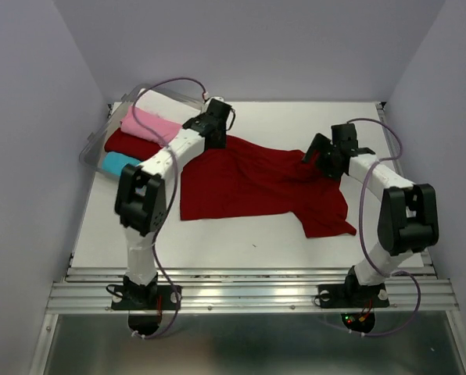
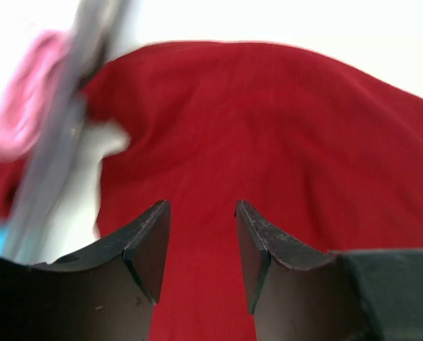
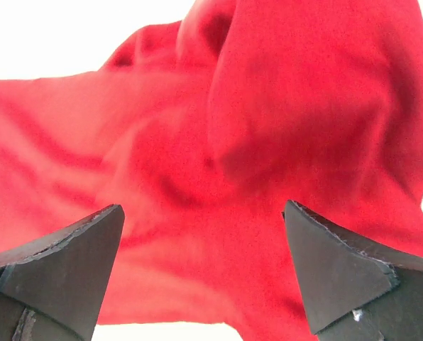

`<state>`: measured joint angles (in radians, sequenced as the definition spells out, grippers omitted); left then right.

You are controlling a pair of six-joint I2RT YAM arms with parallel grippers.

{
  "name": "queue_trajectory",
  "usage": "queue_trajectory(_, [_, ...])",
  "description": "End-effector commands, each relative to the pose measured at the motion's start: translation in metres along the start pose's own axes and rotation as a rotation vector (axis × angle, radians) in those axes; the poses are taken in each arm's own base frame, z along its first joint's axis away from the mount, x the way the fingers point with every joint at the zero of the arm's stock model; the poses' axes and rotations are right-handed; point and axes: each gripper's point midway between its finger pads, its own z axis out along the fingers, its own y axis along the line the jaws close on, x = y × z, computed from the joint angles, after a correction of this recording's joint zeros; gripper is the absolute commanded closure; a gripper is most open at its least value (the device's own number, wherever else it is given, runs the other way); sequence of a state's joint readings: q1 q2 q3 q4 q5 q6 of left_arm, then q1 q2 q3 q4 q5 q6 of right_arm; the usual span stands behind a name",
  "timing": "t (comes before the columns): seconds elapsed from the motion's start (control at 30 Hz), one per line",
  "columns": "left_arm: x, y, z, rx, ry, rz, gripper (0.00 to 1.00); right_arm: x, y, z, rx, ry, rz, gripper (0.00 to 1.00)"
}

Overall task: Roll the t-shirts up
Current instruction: Flatten out the T-shirt at the center of the board.

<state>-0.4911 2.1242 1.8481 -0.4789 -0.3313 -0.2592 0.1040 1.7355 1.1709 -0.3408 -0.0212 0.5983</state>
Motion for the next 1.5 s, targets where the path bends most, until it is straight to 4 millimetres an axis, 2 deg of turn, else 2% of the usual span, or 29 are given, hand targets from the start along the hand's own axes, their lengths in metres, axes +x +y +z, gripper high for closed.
queue_trajectory(0.0, [0.006, 0.029, -0.089, 0.039, -0.069, -0.127, 0.47, -0.004, 0.01, -0.046, -0.094, -0.065, -0.023, 0.0])
queue_trajectory(0.03, [0.02, 0.035, -0.096, 0.04, -0.051, -0.148, 0.47, 0.01, 0.0, -0.048, -0.083, -0.042, -0.022, 0.0])
queue_trajectory(0.07, [0.023, 0.044, -0.116, 0.05, -0.069, -0.183, 0.47, 0.01, 0.002, -0.06, -0.106, -0.062, -0.018, 0.0])
queue_trajectory(0.1, [0.041, 0.047, -0.118, 0.043, -0.04, -0.234, 0.47, 0.014, 0.001, -0.065, -0.11, -0.063, -0.012, 0.0])
queue_trajectory(0.13, [0.072, 0.059, -0.125, 0.03, -0.001, -0.249, 0.47, 0.027, -0.005, -0.067, -0.113, -0.037, -0.003, 0.0])
queue_trajectory(0.17, [0.087, 0.064, -0.127, 0.02, 0.017, -0.272, 0.48, 0.026, -0.002, -0.076, -0.135, -0.054, -0.002, 0.0])
queue_trajectory(0.2, [0.123, 0.071, -0.123, -0.012, 0.08, -0.311, 0.49, 0.029, -0.002, -0.079, -0.142, -0.053, 0.001, 0.0])
queue_trajectory(0.27, [0.143, 0.081, -0.131, -0.025, 0.086, -0.37, 0.51, 0.036, -0.004, -0.087, -0.157, -0.047, 0.001, 0.0])
queue_trajectory(0.3, [0.168, 0.089, -0.127, -0.057, 0.123, -0.382, 0.51, 0.039, -0.006, -0.089, -0.152, -0.04, -0.003, 0.0])
queue_trajectory(0.4, [0.186, 0.093, -0.127, -0.063, 0.138, -0.478, 0.51, 0.044, -0.01, -0.092, -0.147, -0.031, -0.005, 0.0])
queue_trajectory(0.5, [0.207, 0.099, -0.114, -0.078, 0.179, -0.536, 0.5, 0.049, -0.011, -0.095, -0.151, -0.024, -0.001, 0.0])
queue_trajectory(0.63, [0.211, 0.111, -0.098, -0.12, 0.178, -0.591, 0.49, 0.051, -0.014, -0.099, -0.144, -0.025, -0.004, 0.0])
queue_trajectory(0.77, [0.215, 0.114, -0.087, -0.124, 0.182, -0.608, 0.49, 0.055, -0.017, -0.1, -0.139, -0.021, -0.001, 0.0])
queue_trajectory(1.03, [0.217, 0.108, -0.073, -0.11, 0.196, -0.593, 0.56, 0.059, -0.021, -0.101, -0.13, -0.016, -0.001, 0.0])
queue_trajectory(1.13, [0.217, 0.107, -0.072, -0.112, 0.202, -0.593, 0.7, 0.058, -0.021, -0.101, -0.129, -0.017, 0.003, 0.0])
queue_trajectory(1.23, [0.209, 0.109, -0.078, -0.103, 0.181, -0.598, 0.89, 0.058, -0.022, -0.101, -0.125, -0.018, 0.001, 0.0])
queue_trajectory(1.3, [0.205, 0.112, -0.082, -0.111, 0.167, -0.596, 0.97, 0.059, -0.022, -0.101, -0.123, -0.016, 0.002, 0.0])
queue_trajectory(1.33, [0.201, 0.113, -0.087, -0.112, 0.158, -0.596, 1.0, 0.059, -0.022, -0.1, -0.123, -0.014, 0.003, 0.0])
queue_trajectory(1.47, [0.193, 0.12, -0.097, -0.123, 0.14, -0.569, 1.0, 0.061, -0.024, -0.098, -0.118, -0.006, 0.002, 0.0])
